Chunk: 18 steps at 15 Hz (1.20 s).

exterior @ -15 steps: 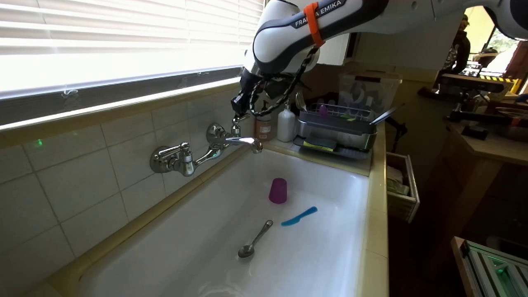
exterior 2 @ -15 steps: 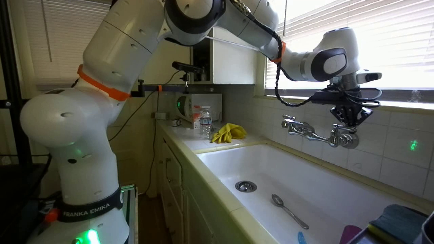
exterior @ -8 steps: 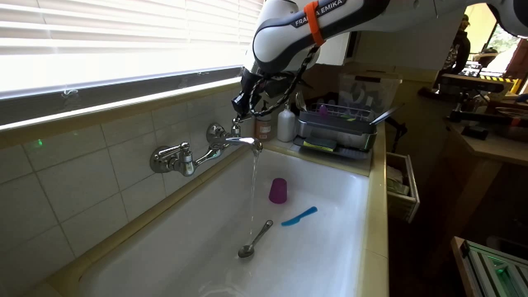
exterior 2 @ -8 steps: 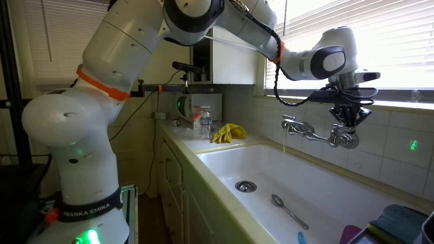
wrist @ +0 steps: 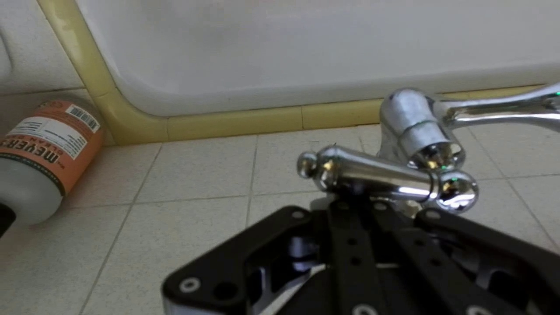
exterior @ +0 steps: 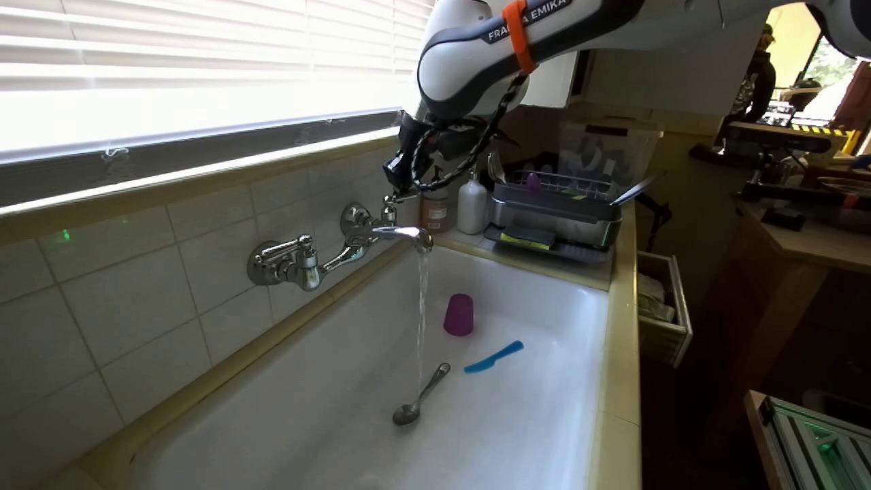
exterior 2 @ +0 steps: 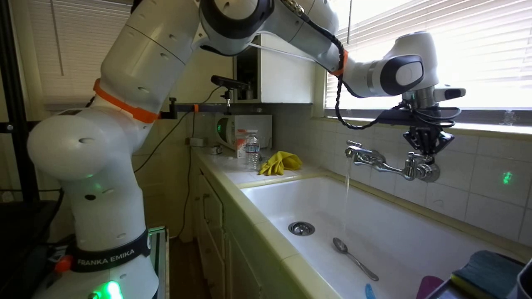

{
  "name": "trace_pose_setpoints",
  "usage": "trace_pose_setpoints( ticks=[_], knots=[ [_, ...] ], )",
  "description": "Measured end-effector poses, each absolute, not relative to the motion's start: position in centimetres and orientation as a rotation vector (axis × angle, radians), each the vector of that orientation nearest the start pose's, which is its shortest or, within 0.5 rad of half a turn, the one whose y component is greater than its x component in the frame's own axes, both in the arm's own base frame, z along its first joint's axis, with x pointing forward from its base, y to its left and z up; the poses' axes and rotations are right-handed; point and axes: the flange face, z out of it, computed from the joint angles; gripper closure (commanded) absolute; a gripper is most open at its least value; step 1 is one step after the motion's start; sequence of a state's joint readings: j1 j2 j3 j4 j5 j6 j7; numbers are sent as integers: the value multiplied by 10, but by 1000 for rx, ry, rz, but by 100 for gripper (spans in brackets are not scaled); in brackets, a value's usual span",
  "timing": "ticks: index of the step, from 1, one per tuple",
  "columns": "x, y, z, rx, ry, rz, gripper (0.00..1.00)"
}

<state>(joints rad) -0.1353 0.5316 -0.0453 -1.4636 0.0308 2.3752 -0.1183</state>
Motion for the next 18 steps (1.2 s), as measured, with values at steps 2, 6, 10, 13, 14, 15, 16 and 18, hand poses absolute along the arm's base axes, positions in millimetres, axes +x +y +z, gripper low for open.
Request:
trace_pose_setpoints(
  ticks=[2,6,10,13,14,15,16,18],
  knots=[
    [725,-126,415,-3137,115,-587,100],
    [724,-125,415,-3136,137,-577,100],
    [724,-126,415,-3136,141,-577,100],
    [723,-126,415,-3137,142,-577,100],
    [723,-126,415,-3137,142,-577,100],
    [723,-126,415,-3137,142,-576,100],
    [723,-126,415,-3137,142,-576,100],
    [723,-126,415,-3137,143,-576,100]
  ],
)
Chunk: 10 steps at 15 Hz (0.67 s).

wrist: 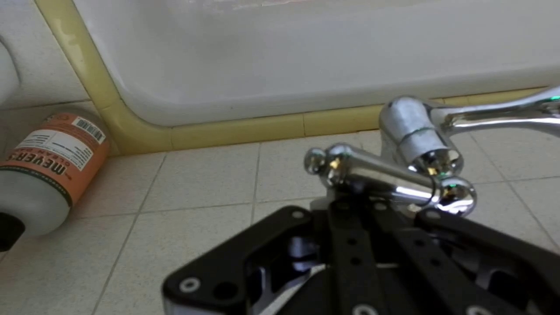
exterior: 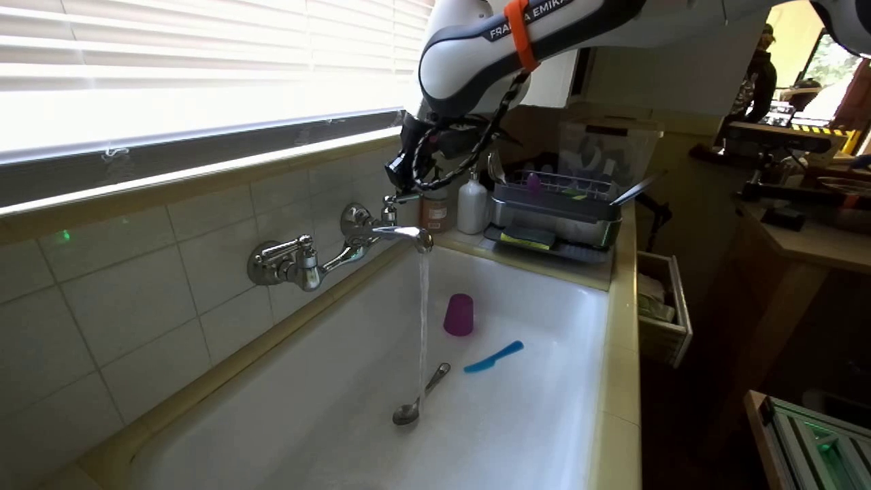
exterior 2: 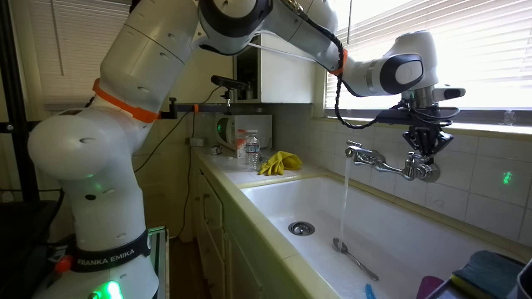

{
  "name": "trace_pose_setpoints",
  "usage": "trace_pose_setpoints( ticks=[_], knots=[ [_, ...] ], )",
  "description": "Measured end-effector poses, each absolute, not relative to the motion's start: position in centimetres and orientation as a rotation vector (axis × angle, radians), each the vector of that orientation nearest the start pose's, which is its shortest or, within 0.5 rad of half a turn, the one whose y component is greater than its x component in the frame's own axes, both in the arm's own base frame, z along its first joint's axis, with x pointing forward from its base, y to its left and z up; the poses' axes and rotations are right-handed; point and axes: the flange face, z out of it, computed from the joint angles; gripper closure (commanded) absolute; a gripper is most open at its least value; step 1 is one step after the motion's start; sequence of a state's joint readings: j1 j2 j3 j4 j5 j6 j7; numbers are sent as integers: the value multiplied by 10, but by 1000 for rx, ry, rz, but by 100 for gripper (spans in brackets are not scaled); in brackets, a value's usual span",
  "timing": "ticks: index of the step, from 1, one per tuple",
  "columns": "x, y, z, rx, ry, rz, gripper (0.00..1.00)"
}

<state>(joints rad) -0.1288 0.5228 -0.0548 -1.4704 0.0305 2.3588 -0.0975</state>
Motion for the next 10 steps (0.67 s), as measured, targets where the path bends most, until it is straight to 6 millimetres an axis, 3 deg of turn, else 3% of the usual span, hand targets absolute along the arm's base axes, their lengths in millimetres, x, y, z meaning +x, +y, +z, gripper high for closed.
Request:
trace_pose_setpoints(
  ticks=[6,10],
  knots=[
    [722,-128,416,-3143,146,-575,100],
    [717,-140,414,-3164,160,-582,100]
  ],
)
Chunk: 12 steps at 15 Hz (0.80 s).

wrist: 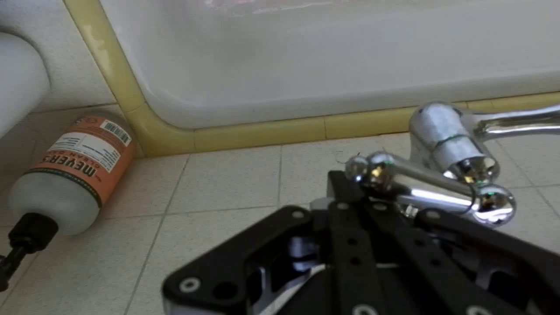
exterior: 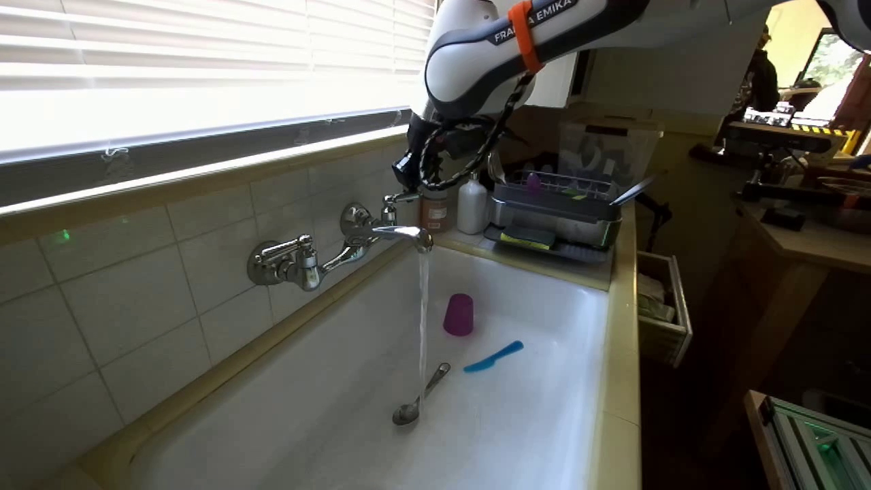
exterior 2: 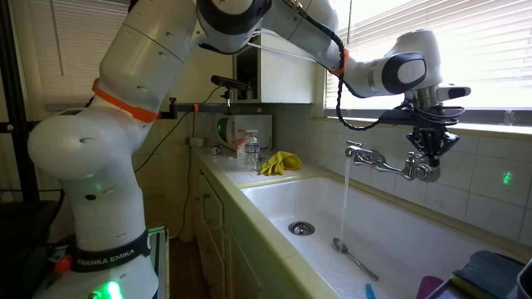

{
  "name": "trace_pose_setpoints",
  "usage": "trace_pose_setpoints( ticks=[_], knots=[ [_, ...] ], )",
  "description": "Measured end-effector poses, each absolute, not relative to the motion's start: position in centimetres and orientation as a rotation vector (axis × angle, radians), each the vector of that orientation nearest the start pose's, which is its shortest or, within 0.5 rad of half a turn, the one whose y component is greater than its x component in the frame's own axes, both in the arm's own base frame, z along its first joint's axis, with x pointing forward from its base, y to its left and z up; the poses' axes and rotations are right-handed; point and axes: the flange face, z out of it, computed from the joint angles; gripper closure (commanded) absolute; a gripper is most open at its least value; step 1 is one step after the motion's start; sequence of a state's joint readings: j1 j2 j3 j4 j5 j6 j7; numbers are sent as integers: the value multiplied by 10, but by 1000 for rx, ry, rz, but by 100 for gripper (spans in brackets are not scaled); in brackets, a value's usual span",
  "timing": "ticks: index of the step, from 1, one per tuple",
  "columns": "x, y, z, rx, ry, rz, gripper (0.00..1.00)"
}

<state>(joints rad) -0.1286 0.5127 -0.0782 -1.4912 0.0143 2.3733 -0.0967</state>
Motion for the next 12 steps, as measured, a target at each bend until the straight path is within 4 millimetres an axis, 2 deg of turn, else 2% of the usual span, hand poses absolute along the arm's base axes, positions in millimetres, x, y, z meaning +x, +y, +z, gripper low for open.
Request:
trace_pose_setpoints(
  ticks=[7,12],
  knots=[
    [706,-148,413,-3173,179,-643,100],
    [688,-157,415,-3193,246,-625,100]
  ],
)
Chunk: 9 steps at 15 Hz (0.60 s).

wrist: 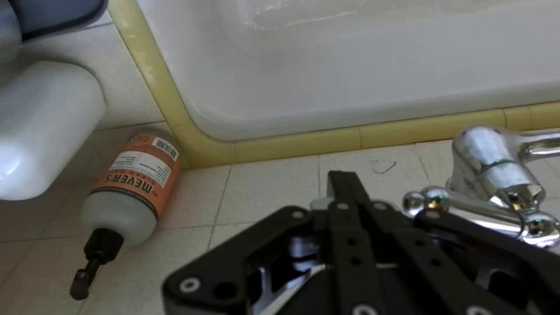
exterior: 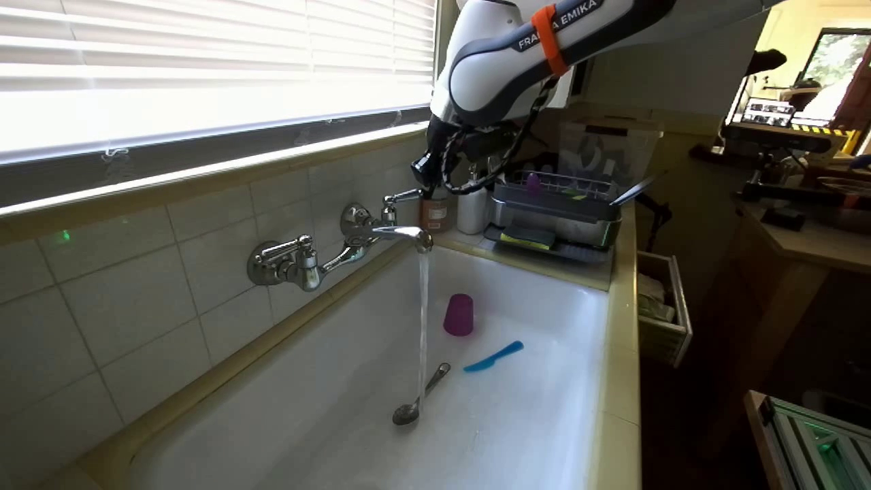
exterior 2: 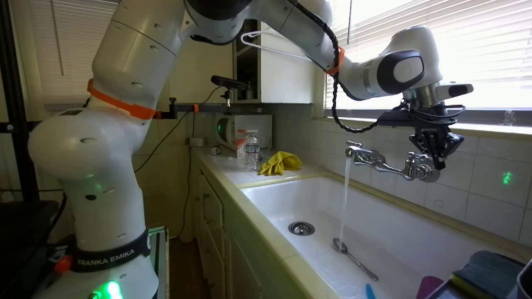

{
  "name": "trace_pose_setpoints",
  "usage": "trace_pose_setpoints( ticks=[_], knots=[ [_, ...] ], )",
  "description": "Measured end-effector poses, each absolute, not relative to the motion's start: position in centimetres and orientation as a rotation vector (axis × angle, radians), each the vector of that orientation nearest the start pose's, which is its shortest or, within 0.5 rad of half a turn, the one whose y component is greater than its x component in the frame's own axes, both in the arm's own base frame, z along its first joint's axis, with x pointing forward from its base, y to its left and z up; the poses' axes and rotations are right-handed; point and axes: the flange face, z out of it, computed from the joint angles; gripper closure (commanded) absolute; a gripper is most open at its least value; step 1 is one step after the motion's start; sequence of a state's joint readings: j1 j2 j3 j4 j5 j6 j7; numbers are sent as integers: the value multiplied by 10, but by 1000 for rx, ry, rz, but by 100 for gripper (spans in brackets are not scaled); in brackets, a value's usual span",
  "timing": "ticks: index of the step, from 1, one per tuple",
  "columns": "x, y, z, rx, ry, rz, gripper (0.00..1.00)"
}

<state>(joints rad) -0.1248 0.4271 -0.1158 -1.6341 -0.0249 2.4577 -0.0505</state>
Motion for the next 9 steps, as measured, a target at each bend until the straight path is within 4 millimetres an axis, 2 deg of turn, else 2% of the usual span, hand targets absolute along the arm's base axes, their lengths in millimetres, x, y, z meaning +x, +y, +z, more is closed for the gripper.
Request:
trace_pose_setpoints(
  ticks=[5,9],
  knots=[
    [671,-162,416,-3199,330,-599,100],
    [659,-157,411,-3201,346,-533,100]
  ],
)
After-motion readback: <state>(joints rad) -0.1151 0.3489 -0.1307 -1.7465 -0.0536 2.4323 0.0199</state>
